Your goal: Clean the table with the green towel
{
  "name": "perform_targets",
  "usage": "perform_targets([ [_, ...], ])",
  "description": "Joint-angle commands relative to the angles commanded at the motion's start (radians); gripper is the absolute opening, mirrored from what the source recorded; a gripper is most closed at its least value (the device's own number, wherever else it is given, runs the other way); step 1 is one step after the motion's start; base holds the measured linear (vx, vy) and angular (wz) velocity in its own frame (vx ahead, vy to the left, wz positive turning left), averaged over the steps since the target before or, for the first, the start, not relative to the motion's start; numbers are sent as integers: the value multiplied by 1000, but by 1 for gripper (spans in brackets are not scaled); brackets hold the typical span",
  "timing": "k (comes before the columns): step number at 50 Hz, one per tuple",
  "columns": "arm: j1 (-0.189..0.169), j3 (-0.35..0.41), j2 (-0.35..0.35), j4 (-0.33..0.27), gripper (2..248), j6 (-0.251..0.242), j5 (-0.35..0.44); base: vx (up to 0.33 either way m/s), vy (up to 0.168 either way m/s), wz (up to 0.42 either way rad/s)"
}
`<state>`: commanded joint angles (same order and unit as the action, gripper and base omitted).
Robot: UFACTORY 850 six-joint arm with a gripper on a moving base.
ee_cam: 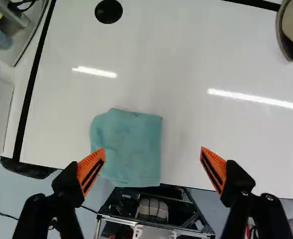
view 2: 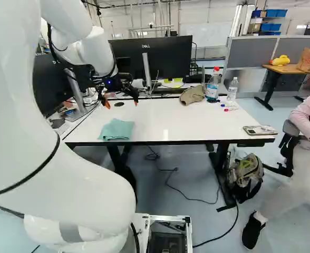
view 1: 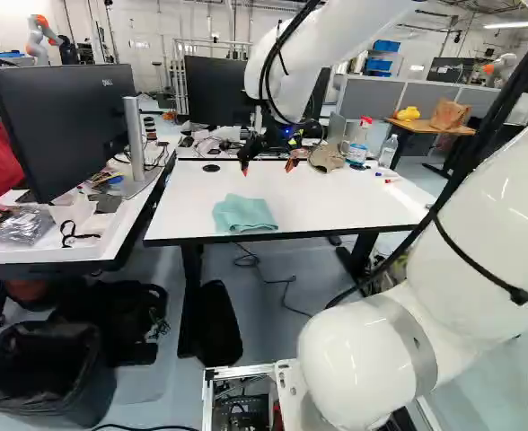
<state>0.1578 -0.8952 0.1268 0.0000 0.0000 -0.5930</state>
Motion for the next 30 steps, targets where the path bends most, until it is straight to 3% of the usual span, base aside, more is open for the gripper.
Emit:
perform_targets([
  [30,-124,3,3,0,247,0,0,0,0,0],
])
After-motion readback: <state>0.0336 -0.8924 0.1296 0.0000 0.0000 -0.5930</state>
